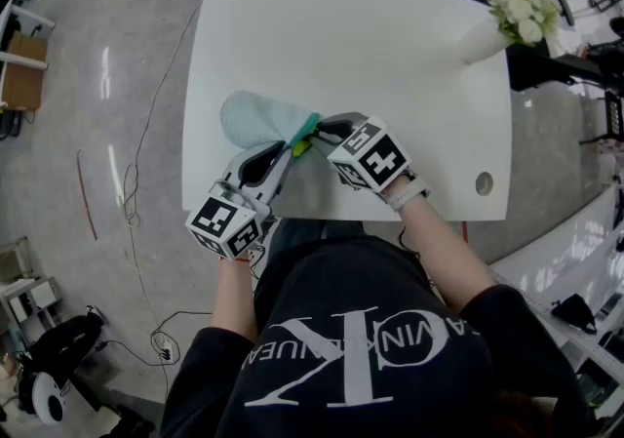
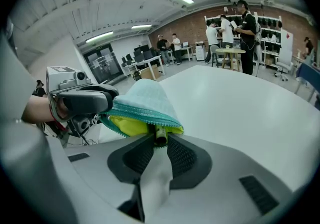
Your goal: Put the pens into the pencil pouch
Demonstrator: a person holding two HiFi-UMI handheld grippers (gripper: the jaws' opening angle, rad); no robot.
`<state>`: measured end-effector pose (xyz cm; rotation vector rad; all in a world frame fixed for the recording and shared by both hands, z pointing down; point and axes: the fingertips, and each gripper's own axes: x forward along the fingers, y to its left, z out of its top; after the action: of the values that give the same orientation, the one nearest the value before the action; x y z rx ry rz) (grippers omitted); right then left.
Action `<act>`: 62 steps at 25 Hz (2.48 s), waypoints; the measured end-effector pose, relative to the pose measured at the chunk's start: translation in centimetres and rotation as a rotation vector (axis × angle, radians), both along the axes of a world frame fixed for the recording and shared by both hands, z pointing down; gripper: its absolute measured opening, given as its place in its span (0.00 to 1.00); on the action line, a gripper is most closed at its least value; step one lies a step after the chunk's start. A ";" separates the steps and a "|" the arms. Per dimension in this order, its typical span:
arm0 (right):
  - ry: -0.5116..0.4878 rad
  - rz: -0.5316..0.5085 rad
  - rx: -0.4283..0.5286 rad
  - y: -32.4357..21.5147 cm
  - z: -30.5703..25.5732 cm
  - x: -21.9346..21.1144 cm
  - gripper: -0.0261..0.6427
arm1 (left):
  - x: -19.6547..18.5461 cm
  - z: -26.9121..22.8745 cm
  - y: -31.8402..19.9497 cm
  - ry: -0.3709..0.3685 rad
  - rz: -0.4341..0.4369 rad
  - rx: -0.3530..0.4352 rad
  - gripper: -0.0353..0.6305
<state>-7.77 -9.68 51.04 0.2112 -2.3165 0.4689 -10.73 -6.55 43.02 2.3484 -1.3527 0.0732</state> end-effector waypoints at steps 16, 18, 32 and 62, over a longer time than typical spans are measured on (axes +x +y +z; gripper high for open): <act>-0.030 0.051 -0.027 -0.2 -0.3 1.2 0.13 | -2.0 0.3 -0.4 -0.023 -0.063 -0.014 0.12; -0.035 0.058 -0.020 -0.3 -0.4 1.3 0.10 | -2.2 0.4 -0.4 -0.028 -0.069 -0.017 0.12; -0.131 0.113 0.019 -1.3 -2.0 2.3 0.05 | -4.2 1.5 -0.5 -0.060 -0.154 -0.050 0.12; -0.177 0.148 0.023 -1.7 -2.5 2.7 0.05 | -7.1 3.9 1.6 -0.033 -0.292 -0.149 0.12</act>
<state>-5.10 -11.41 48.52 0.3669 -2.4912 0.5543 -17.82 -4.98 46.96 2.0157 -1.6319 0.1210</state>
